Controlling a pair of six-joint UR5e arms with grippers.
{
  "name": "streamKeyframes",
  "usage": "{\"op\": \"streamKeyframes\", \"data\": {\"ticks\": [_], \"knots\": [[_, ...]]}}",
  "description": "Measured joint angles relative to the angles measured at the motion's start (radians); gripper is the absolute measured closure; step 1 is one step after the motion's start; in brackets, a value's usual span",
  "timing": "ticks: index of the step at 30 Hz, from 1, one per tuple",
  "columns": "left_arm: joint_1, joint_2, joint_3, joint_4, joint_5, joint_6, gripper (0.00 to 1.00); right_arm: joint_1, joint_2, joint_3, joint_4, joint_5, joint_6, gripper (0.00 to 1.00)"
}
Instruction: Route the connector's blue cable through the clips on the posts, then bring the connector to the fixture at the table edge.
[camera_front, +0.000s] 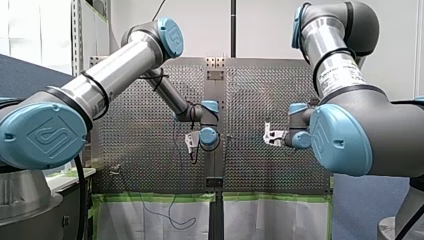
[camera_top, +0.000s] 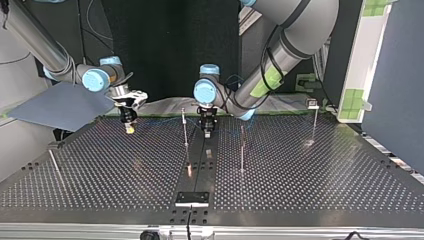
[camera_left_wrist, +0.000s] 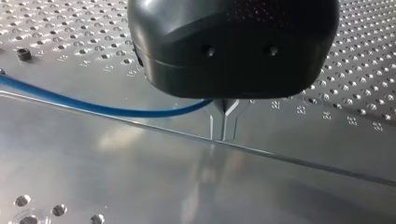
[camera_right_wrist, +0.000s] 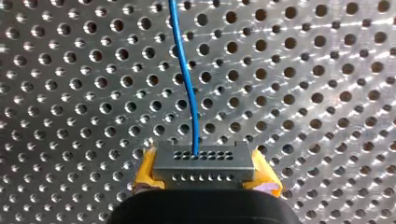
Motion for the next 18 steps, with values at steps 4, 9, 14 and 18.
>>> {"op": "streamKeyframes", "data": {"ticks": [4, 9, 14, 18], "knots": [[0.002, 0.0, 0.0, -0.001, 0.005, 0.0, 1.0, 0.003, 0.003, -0.003, 0.002, 0.0, -0.001, 1.0], [0.004, 0.0, 0.0, -0.002, 0.011, 0.0, 1.0, 0.006, 0.004, -0.006, 0.005, 0.0, -0.002, 1.0], [0.006, 0.0, 0.0, -0.003, 0.016, 0.001, 1.0, 0.006, 0.005, -0.012, 0.005, -0.004, -0.001, 1.0], [0.006, 0.0, 0.0, -0.004, 0.019, 0.001, 1.0, 0.006, 0.005, -0.018, 0.007, -0.008, 0.0, 1.0]]}}
